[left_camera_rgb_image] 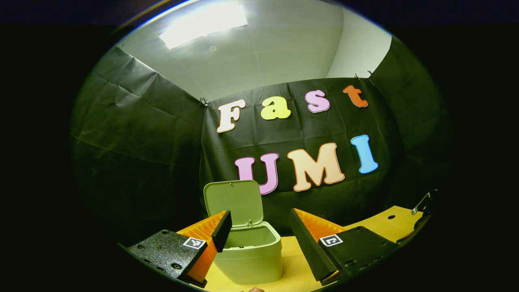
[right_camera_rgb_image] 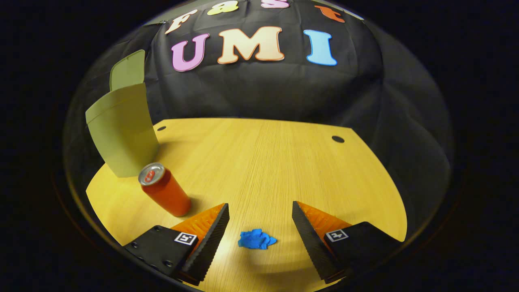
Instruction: Press the lid of the desktop garbage bin to open it, pick up the crumpled paper on the desktop and throw it into the bin, then pick up the pop can on the desktop and drop it into the bin, and finally close the garbage bin lid.
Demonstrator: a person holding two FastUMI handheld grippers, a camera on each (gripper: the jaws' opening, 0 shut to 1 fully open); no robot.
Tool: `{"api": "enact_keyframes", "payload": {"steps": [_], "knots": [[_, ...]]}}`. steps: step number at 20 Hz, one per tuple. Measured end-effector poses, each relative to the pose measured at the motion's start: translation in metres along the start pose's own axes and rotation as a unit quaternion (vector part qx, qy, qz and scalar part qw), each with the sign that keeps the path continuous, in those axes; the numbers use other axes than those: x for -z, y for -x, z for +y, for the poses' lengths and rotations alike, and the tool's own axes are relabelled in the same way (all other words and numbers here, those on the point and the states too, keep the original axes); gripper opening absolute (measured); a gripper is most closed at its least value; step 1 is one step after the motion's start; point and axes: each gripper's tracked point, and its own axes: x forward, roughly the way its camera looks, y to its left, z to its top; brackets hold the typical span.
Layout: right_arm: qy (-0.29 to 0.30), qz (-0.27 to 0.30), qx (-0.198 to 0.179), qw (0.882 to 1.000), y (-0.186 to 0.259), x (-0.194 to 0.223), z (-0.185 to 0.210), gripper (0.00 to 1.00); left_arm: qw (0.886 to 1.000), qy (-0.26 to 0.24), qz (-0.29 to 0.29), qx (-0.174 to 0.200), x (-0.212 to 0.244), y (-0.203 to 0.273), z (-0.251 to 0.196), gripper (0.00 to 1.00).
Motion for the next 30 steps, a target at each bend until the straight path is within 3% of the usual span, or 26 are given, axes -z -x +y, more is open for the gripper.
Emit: {"api": "enact_keyframes", "payload": {"steps": [1, 5, 6, 7, 8, 9, 10, 11, 12, 13, 14, 17, 22, 30], "knots": [[0.0, 0.011, 0.0, 1.0, -0.003, 0.007, 0.0, 0.99, 1.0, -0.004, 0.002, -0.002, 0.0, 0.001, 0.001, 0.86], [-0.01, 0.065, -0.005, 0.998, -0.022, 0.039, 0.004, 0.94, 1.0, -0.019, 0.006, -0.011, -0.002, 0.005, 0.01, 0.86], [-0.017, 0.085, -0.004, 0.996, -0.025, 0.051, 0.003, 0.82, 1.0, -0.02, 0.007, -0.013, -0.003, 0.005, 0.012, 0.86], [-0.023, 0.096, -0.003, 0.995, -0.027, 0.058, 0.003, 0.76, 1.0, -0.022, 0.009, -0.016, -0.003, 0.005, 0.014, 0.86], [-0.029, 0.067, 0.002, 0.997, -0.027, 0.05, -0.001, 0.69, 0.999, -0.023, 0.011, -0.019, -0.002, 0.006, 0.016, 0.86], [-0.029, 0.081, 0.002, 0.996, -0.024, 0.055, 0.0, 0.61, 0.999, -0.023, 0.011, -0.02, -0.002, 0.007, 0.017, 0.86], [-0.026, 0.071, 0.0, 0.997, -0.028, 0.056, 0.006, 0.46, 1.0, -0.021, 0.014, -0.02, 0.0, 0.007, 0.017, 0.86], [-0.022, 0.071, 0.006, 0.997, -0.029, 0.055, 0.005, 0.43, 1.0, -0.017, 0.017, -0.019, 0.002, 0.007, 0.017, 0.86], [-0.02, 0.067, 0.009, 0.997, -0.027, 0.055, 0.005, 0.28, 1.0, -0.014, 0.02, -0.019, 0.004, 0.008, 0.017, 0.86], [-0.017, 0.061, 0.013, 0.998, -0.026, 0.053, 0.004, 0.23, 1.0, -0.01, 0.022, -0.019, 0.006, 0.007, 0.017, 0.86], [-0.009, 0.061, 0.015, 0.998, -0.027, 0.052, 0.003, 0.11, 1.0, -0.006, 0.024, -0.019, 0.007, 0.007, 0.018, 0.86], [0.017, 0.048, 0.013, 0.999, -0.025, 0.044, 0.014, 0.07, 1.0, -0.003, 0.021, -0.016, 0.005, 0.005, 0.022, 0.86], [0.004, -0.047, -0.008, 0.999, 0.002, -0.036, 0.039, 0.07, 1.0, 0.004, 0.02, -0.015, 0.008, 0.004, 0.033, 0.86], [0.026, -0.189, -0.06, 0.98, 0.064, -0.165, 0.121, 0.07, 0.999, 0.011, 0.032, -0.023, 0.026, 0.01, 0.072, 0.87]]}}
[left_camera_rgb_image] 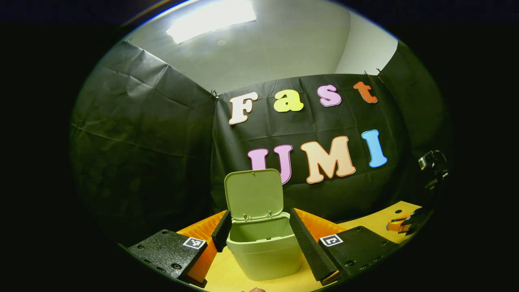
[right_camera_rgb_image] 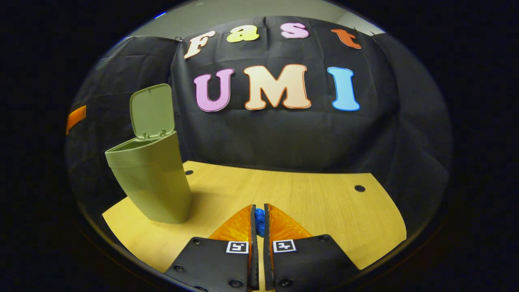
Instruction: Press the lid of the desktop garbage bin to open it, pick up the crumpled paper on the desktop and throw it into the bin, then pick up the pop can on the desktop and drop it into the bin, and finally close the garbage bin lid.
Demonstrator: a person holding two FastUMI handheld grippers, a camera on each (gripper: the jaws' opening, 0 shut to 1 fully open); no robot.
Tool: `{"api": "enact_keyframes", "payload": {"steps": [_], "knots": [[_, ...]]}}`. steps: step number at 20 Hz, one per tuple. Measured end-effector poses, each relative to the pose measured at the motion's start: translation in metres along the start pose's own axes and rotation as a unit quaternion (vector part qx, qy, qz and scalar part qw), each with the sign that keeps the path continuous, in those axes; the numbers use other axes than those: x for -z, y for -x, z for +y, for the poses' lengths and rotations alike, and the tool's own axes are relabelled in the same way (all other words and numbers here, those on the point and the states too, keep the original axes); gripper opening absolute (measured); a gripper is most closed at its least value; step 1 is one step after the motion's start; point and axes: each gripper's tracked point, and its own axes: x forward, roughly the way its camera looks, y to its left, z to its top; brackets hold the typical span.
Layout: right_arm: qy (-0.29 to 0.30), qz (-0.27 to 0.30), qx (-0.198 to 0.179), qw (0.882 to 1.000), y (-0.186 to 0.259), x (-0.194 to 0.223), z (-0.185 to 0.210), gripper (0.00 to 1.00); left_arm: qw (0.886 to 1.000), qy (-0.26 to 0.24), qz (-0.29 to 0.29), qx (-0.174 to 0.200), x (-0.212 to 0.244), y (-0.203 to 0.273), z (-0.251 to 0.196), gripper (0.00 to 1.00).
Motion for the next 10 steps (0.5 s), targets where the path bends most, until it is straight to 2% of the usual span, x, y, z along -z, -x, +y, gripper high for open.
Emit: {"api": "enact_keyframes", "payload": {"steps": [7, 10], "knots": [[0.026, -0.09, -0.077, 0.993, -0.003, -0.086, 0.109, 0.07, 1.0, 0.0, 0.021, -0.014, 0.023, 0.0, 0.045, 0.87], [0.022, -0.111, -0.103, 0.988, -0.015, -0.106, 0.152, 0.07, 0.999, -0.002, 0.032, -0.02, 0.035, -0.001, 0.066, 0.87]]}}
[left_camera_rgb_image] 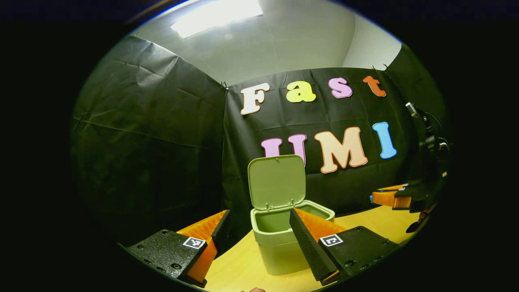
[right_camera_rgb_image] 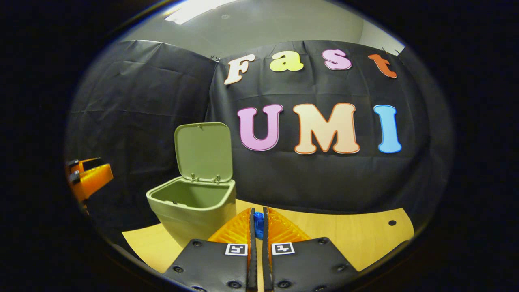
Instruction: Press the lid of the desktop garbage bin to open it, pick up the crumpled paper on the desktop and throw it into the bin, then pick up the pop can on the desktop and drop it into the bin, and finally close the garbage bin lid.
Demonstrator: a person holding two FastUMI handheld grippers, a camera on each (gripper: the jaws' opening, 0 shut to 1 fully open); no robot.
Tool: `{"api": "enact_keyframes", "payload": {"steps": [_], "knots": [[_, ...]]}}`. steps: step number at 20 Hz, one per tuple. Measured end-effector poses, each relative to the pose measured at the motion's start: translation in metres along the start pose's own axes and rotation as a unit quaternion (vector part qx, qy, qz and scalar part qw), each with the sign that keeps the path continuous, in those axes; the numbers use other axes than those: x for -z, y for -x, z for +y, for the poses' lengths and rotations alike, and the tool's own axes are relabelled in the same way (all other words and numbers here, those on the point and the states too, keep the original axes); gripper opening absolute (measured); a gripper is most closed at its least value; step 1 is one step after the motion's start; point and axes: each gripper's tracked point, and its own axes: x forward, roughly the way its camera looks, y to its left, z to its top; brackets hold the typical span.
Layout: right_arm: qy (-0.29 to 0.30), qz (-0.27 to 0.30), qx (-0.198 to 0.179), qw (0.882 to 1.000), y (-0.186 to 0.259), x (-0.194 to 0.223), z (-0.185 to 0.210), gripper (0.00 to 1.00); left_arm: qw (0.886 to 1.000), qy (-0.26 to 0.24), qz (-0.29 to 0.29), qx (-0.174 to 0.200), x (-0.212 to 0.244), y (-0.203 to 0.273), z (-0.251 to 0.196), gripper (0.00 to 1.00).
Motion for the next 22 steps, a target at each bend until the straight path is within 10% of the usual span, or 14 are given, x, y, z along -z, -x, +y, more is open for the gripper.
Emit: {"api": "enact_keyframes", "payload": {"steps": [14, 17, 20, 22], "knots": [[-0.148, -0.002, -0.071, 0.986, -0.096, -0.005, 0.105, 0.11, 0.996, -0.025, 0.059, -0.06, 0.041, 0.033, 0.087, 0.87], [-0.189, 0.017, -0.097, 0.977, -0.099, -0.002, 0.113, 0.33, 0.997, -0.019, 0.061, -0.046, 0.04, 0.029, 0.075, 0.87], [-0.179, 0.005, -0.081, 0.981, -0.092, -0.014, 0.094, 0.98, 0.998, -0.01, 0.056, -0.023, 0.038, 0.023, 0.056, 0.87], [-0.158, -0.005, -0.068, 0.985, -0.08, -0.021, 0.078, 0.94, 0.999, -0.005, 0.052, 0.0, 0.036, 0.017, 0.035, 0.86]]}}
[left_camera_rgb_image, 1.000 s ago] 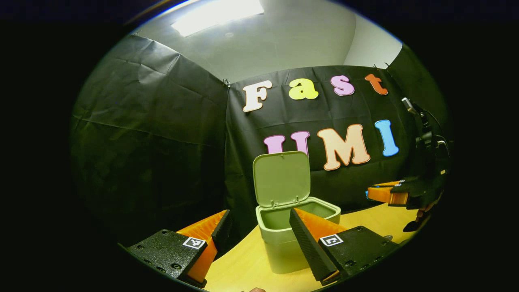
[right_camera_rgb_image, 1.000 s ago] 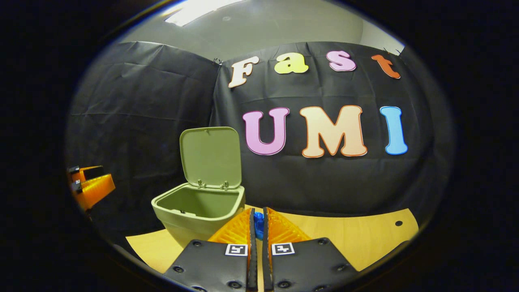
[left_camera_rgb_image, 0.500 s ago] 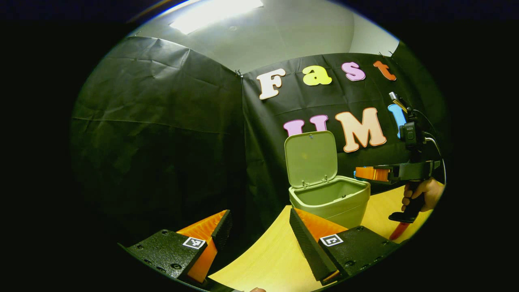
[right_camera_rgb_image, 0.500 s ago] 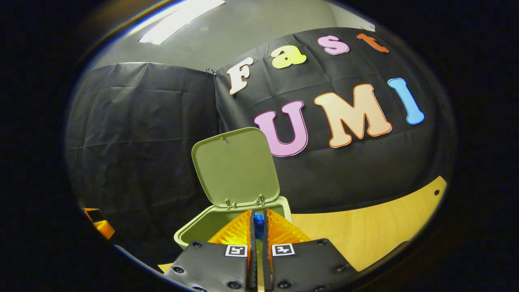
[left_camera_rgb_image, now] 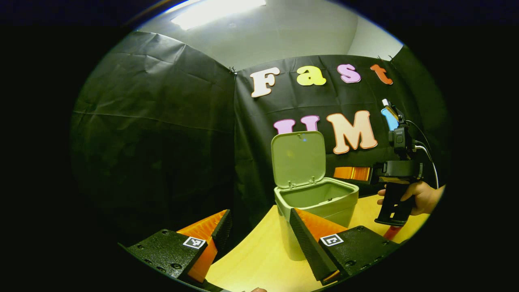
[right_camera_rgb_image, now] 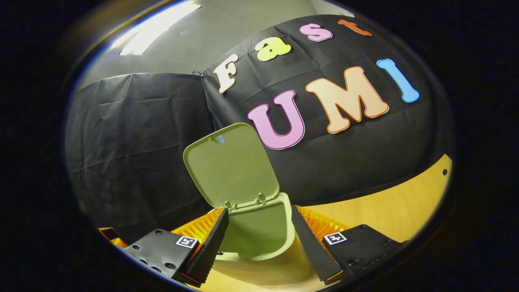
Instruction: Press the lid of the desktop garbage bin to open it, pick up the crumpled paper on the desktop and throw it into the bin, then pick up the pop can on the desktop and drop it into the bin, and finally close the garbage bin lid.
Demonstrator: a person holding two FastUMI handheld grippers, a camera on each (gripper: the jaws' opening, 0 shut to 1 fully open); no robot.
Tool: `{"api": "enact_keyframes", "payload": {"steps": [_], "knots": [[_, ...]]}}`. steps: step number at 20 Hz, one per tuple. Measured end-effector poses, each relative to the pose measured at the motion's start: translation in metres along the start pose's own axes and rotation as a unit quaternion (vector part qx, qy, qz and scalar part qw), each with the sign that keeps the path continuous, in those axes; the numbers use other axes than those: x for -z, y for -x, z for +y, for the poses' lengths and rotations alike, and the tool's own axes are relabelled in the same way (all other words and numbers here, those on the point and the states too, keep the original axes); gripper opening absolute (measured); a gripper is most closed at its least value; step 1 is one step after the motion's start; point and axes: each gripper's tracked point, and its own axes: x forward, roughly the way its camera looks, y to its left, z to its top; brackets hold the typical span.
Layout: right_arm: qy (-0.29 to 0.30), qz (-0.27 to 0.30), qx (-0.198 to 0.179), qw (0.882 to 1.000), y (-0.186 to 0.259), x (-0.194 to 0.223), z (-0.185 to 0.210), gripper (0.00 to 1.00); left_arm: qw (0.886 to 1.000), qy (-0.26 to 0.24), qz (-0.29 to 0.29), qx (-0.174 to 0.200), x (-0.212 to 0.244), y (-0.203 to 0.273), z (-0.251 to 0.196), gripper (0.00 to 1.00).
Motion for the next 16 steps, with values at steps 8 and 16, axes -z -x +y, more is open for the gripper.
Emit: {"api": "enact_keyframes", "payload": {"steps": [8, 16], "knots": [[0.119, -0.052, 0.118, 0.985, 0.115, -0.051, -0.115, 0.96, 0.989, 0.029, -0.008, 0.143, -0.011, -0.019, -0.126, 0.87], [0.15, -0.043, 0.204, 0.966, 0.212, -0.059, -0.194, 0.97, 0.964, 0.06, 0.034, 0.256, 0.011, -0.014, -0.245, 0.87]]}}
